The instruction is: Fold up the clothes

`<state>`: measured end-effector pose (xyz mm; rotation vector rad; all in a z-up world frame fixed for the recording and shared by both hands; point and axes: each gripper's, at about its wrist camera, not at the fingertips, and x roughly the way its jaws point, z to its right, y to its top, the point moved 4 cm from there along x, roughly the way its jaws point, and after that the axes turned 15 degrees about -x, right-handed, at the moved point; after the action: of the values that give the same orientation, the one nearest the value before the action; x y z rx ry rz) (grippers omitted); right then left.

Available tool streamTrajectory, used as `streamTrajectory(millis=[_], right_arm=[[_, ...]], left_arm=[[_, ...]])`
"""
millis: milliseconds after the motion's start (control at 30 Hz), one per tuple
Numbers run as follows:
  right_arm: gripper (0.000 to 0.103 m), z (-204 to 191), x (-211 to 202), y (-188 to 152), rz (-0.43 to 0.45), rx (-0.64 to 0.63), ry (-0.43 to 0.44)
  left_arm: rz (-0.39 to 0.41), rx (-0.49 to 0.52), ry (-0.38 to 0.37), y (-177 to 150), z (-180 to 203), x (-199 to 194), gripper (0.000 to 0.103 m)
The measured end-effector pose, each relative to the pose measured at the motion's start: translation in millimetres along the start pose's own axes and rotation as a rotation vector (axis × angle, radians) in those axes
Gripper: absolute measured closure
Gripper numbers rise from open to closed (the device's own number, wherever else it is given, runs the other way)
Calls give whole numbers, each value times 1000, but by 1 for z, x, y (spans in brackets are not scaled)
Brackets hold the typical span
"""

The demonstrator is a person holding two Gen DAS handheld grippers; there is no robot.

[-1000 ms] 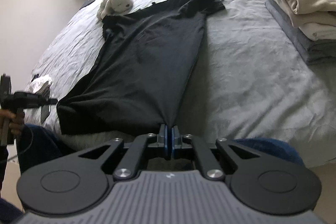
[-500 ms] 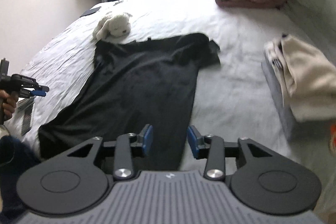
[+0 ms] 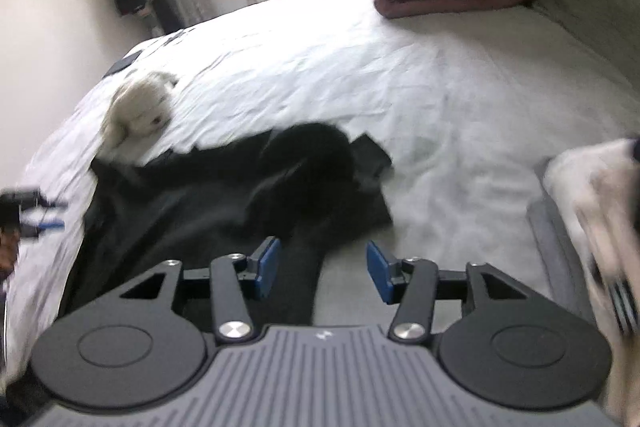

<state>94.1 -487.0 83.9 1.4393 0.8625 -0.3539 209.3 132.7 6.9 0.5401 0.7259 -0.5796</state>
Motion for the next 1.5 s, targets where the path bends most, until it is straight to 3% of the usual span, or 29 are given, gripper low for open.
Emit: streamTrajectory(millis=[67,100,300,400,500,533,567,600,633,667,733,767,867,1000,1367,1500], right_arm=[[44,13,28,12,-24,14,4],[44,18,41,15,-31,19,-1],[43,44,101,24,-81,45,-80],[42,52,111,31,-54,44,-82],[40,60,120,38,-38,68,-77],[40,63,123,40,-38,77,-73],[40,62,129,40,-51,74,-68],[40,57,135,40,-77,30,-80],[47,48,141,40,-106,-38,-106],[64,39,144,39,-117,-93,-116],[83,24,144,40,-114,-168,-120],[86,19,142,41,-113,-188,-134],[89,13,128,48,-71,-255,-214],[91,12,115,55,-17,-304,-314],[91,14,104,58,34,-355,-508],[91,14,115,44,-11,-348,-504]], left_arm=[[3,4,-8,0,6,15,24],[13,10,-12,0,9,20,21],[76,51,19,5,28,36,23],[89,76,32,11,36,42,40],[94,132,53,11,39,47,72],[97,158,62,10,40,48,91],[99,184,72,9,41,50,98],[101,210,81,8,42,52,98],[107,233,87,7,43,52,99],[117,251,89,7,44,52,99],[146,253,83,11,45,48,100],[163,248,79,14,46,45,100],[216,230,59,26,50,32,100],[281,288,37,40,65,16,100],[324,465,152,31,65,44,97],[315,462,153,33,60,47,97]])
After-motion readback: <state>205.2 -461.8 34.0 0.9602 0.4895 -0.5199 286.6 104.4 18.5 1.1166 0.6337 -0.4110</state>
